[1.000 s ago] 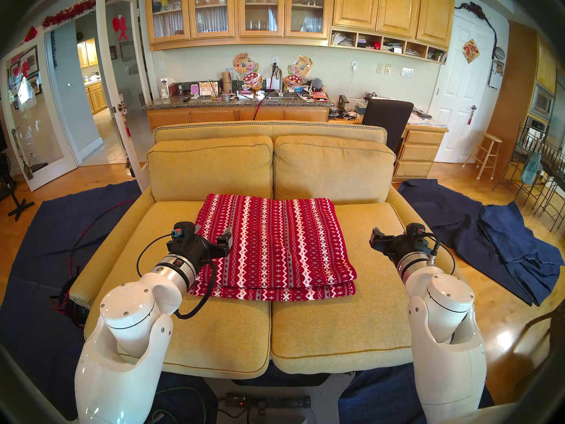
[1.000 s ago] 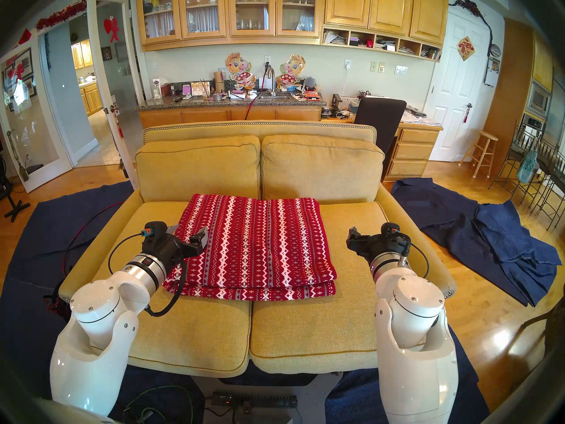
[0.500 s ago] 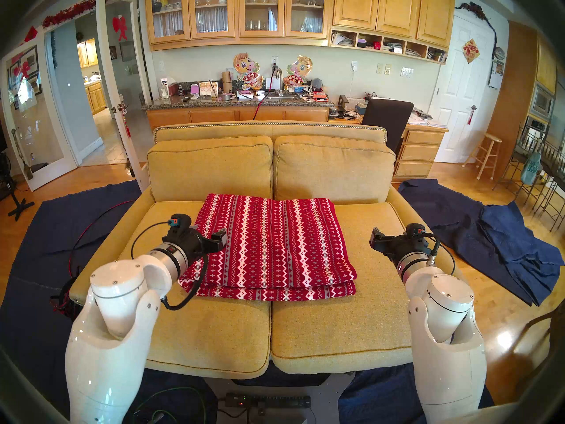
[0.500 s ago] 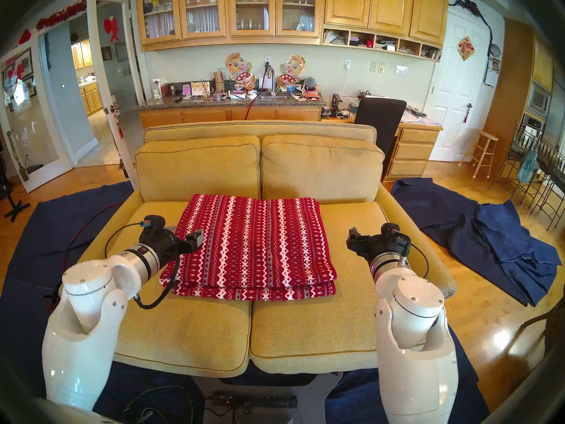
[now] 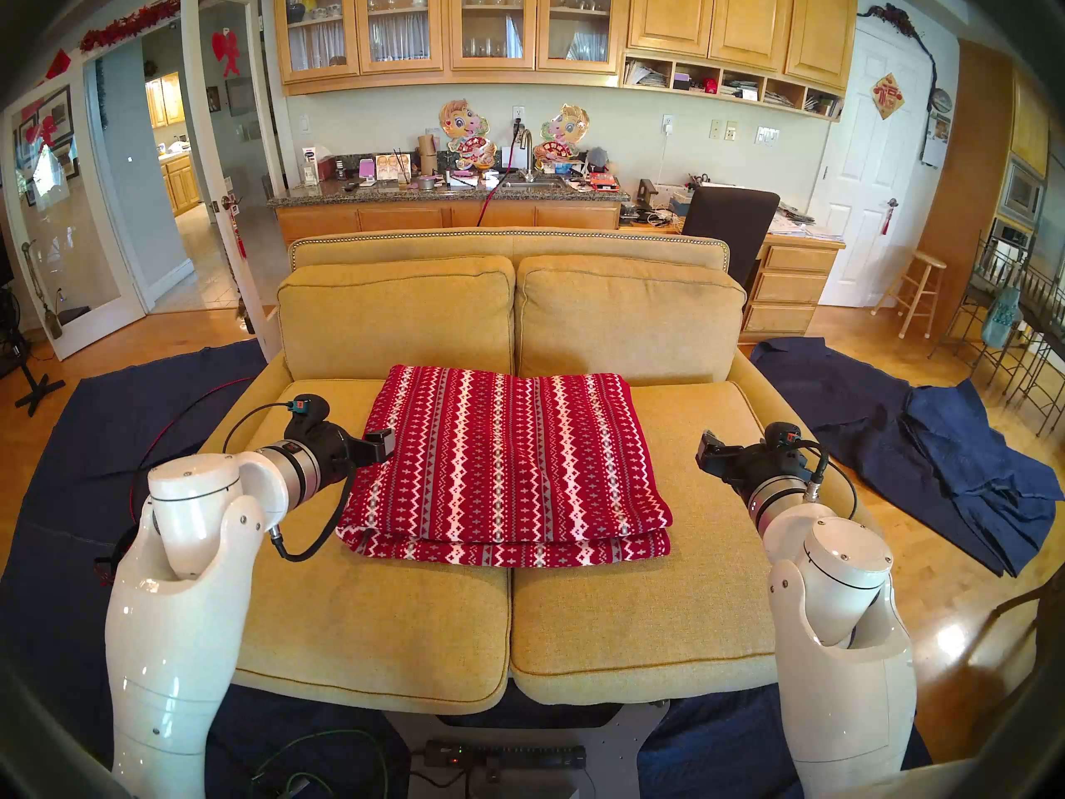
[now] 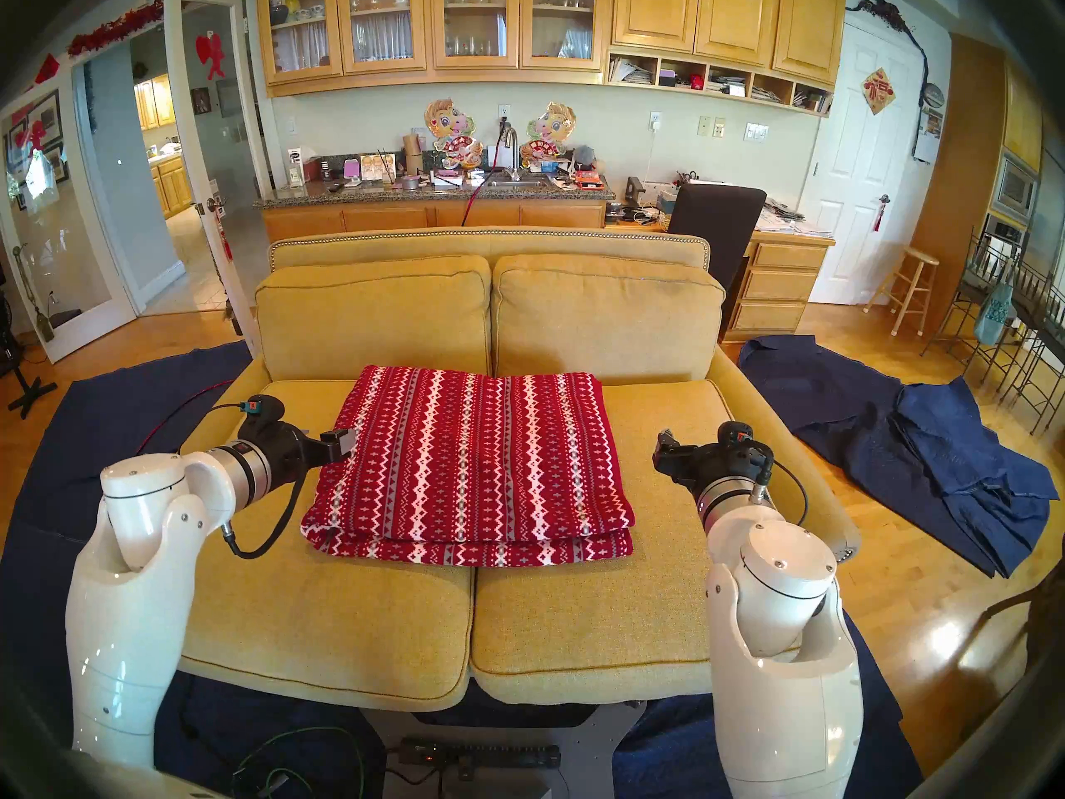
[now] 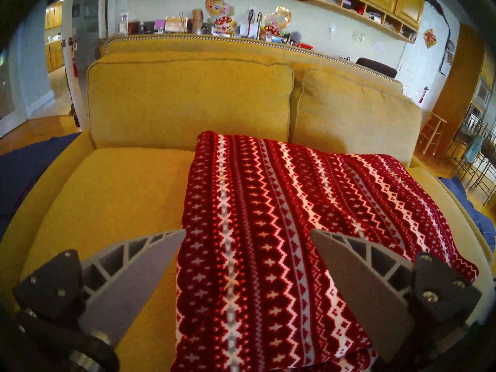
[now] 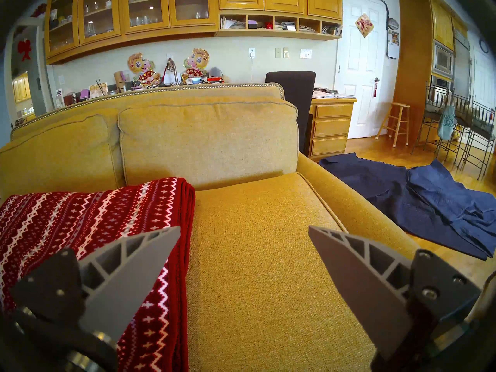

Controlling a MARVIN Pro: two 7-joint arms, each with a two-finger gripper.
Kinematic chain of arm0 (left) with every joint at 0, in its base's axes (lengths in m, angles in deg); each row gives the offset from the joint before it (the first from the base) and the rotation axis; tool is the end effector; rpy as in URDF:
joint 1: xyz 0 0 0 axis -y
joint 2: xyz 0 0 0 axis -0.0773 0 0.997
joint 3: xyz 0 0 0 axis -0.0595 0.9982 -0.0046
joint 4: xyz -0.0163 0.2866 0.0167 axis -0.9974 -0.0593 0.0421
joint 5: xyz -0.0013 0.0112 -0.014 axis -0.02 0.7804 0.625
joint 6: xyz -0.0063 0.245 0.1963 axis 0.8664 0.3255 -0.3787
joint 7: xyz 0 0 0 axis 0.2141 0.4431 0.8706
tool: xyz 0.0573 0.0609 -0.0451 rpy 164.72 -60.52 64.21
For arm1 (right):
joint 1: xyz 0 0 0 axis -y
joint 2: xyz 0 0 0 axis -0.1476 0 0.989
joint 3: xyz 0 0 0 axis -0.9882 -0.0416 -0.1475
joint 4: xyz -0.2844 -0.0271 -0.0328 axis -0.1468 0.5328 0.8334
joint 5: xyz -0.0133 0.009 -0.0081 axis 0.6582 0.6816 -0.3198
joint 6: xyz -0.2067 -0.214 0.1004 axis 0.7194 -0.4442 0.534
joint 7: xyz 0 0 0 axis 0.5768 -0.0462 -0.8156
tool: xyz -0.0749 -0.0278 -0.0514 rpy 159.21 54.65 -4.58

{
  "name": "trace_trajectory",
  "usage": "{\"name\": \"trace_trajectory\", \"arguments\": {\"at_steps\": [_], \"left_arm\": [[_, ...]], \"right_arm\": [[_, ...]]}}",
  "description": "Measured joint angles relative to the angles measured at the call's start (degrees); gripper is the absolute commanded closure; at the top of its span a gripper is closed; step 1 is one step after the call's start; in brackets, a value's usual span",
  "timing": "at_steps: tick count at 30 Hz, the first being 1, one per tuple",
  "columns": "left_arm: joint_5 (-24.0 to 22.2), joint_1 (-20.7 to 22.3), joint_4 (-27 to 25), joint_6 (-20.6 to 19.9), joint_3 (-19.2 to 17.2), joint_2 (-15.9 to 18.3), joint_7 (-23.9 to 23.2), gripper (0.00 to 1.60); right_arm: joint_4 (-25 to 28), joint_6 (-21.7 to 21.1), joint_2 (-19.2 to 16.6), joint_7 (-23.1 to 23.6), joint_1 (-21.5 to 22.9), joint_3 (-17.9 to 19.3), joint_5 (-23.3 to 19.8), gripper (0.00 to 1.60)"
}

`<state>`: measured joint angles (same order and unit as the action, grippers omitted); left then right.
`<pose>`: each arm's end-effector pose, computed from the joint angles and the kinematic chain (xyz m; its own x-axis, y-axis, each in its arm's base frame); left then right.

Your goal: Fold the blanket in half twice

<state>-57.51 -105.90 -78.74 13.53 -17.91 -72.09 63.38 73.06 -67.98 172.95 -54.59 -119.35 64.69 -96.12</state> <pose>0.3492 0.0976 -0.2289 0.5114 0.0797 0.8556 -0.0853 -0.9861 0.1428 0.3133 -0.0589 -0.2459 0.2880 -0.0916 0.9532 -0.1687 -0.9847 -0.0437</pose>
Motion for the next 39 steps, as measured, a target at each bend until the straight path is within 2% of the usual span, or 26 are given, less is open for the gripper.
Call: {"name": "trace_trajectory", "arguments": {"at_steps": [23, 39], "left_arm": [[-5.47, 10.70, 14.07, -6.24, -0.43, 4.57, -0.18, 0.00], [-9.78, 17.63, 25.70, -6.43, -0.58, 6.94, -1.19, 0.00]], "right_arm": [[-0.42, 0.00, -0.03, 0.02, 0.01, 0.01, 0.00, 0.00], [-0.52, 0.01, -0.05, 0.02, 0.02, 0.01, 0.00, 0.00]]}}
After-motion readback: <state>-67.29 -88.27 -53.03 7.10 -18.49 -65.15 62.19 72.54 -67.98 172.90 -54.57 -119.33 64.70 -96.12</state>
